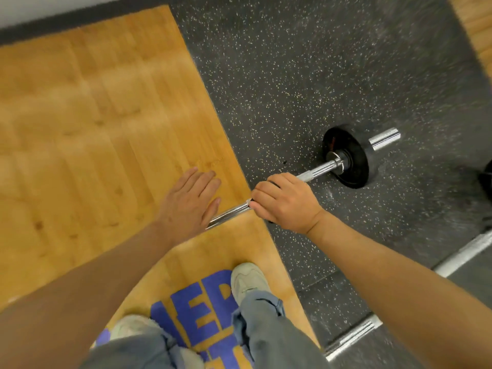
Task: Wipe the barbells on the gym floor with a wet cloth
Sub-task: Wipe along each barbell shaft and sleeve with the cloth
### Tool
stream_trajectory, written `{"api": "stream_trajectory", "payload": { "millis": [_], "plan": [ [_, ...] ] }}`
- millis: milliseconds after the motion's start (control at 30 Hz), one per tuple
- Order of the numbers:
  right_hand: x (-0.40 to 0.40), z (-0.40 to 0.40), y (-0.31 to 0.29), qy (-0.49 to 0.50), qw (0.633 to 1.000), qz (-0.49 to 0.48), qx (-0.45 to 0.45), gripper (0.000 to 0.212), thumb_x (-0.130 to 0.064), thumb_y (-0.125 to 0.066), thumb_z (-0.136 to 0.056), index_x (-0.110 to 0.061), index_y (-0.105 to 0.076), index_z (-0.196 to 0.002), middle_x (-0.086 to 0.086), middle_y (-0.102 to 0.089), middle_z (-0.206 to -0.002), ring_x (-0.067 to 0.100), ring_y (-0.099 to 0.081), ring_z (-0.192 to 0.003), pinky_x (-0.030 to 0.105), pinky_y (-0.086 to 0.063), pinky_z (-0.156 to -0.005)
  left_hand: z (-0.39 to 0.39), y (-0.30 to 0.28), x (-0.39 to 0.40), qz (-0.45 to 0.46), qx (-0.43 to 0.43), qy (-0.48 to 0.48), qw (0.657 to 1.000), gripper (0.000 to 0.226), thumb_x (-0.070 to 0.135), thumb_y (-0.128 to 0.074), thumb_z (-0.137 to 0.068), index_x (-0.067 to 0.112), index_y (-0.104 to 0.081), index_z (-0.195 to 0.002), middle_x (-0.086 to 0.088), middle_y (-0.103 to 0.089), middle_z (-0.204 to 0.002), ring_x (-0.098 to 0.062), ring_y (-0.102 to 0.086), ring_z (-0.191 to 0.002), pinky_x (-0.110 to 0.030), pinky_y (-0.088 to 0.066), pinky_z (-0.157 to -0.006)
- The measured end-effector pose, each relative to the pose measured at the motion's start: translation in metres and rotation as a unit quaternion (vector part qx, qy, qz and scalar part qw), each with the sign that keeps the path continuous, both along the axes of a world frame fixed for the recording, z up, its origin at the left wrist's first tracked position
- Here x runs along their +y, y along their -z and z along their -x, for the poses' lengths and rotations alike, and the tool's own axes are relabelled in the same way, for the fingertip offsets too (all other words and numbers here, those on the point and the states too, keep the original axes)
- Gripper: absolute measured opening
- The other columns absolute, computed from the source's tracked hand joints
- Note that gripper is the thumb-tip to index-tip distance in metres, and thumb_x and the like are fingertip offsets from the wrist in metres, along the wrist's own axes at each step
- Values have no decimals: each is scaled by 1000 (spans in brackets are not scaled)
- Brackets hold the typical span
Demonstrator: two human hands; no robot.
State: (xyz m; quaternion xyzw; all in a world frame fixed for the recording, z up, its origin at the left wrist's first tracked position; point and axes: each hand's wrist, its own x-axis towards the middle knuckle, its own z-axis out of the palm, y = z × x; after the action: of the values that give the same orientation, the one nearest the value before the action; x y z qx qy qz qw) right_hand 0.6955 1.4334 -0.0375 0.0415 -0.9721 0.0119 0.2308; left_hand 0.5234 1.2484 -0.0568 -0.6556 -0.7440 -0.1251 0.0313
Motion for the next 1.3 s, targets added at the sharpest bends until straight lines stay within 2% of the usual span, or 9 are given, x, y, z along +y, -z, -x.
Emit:
{"api": "stream_trajectory", "payload": {
  "millis": [200,400,533,700,867,933,1300],
  "plan": [
    [-1,-16,-135,33,999,20,5,50,-43,-44,-103,-12,-64,-69,2,-58,-66,22,-51,-54,34,-44,-49,-2,-130,3,33,9,44,998,40,30,-42,-100,1,-61,-119,-16,-63,-121,-32,-62,-105,-48,-38,-109],
    [30,-34,-261,56,998,-28,27,44,-36,-48,-100,-14,-57,-64,2,-50,-61,21,-45,-52,31,-37,-48,-13,-251,39,-5,17,70,997,37,26,-42,-99,2,-63,-117,-14,-64,-119,-29,-61,-105,-43,-32,-113],
    [66,-46,-316,62,996,-61,34,41,-34,-50,-100,-14,-58,-65,1,-49,-62,21,-45,-53,31,-36,-48,-21,-305,71,-19,12,74,997,34,25,-43,-98,4,-60,-118,-12,-63,-119,-27,-57,-107,-40,-28,-116],
    [111,-65,-355,72,993,-89,38,38,-33,-53,-98,-14,-59,-66,0,-50,-62,20,-45,-53,31,-35,-49,-40,-348,112,-19,12,55,998,32,24,-42,-98,4,-59,-117,-13,-64,-116,-29,-61,-103,-41,-30,-114],
    [151,-81,-374,56,993,-99,39,38,-33,-52,-98,-14,-60,-65,0,-49,-62,19,-44,-53,30,-36,-49,-65,-366,148,-7,19,42,999,31,23,-42,-97,5,-58,-117,-12,-64,-116,-29,-62,-104,-40,-27,-115],
    [165,-85,-377,56,992,-109,38,40,-33,-50,-98,-14,-59,-64,0,-48,-61,19,-44,-52,30,-35,-49,-72,-368,160,10,24,34,999,33,24,-41,-98,4,-58,-118,-11,-63,-117,-28,-61,-105,-39,-24,-116],
    [202,-95,-358,101,990,-102,-5,40,-32,-50,-97,-15,-56,-62,0,-47,-59,19,-43,-50,30,-34,-47,-72,-358,210,57,39,44,997,38,27,-36,-101,6,-59,-122,-14,-60,-125,-31,-58,-114,-44,-28,-115]
  ]
}}
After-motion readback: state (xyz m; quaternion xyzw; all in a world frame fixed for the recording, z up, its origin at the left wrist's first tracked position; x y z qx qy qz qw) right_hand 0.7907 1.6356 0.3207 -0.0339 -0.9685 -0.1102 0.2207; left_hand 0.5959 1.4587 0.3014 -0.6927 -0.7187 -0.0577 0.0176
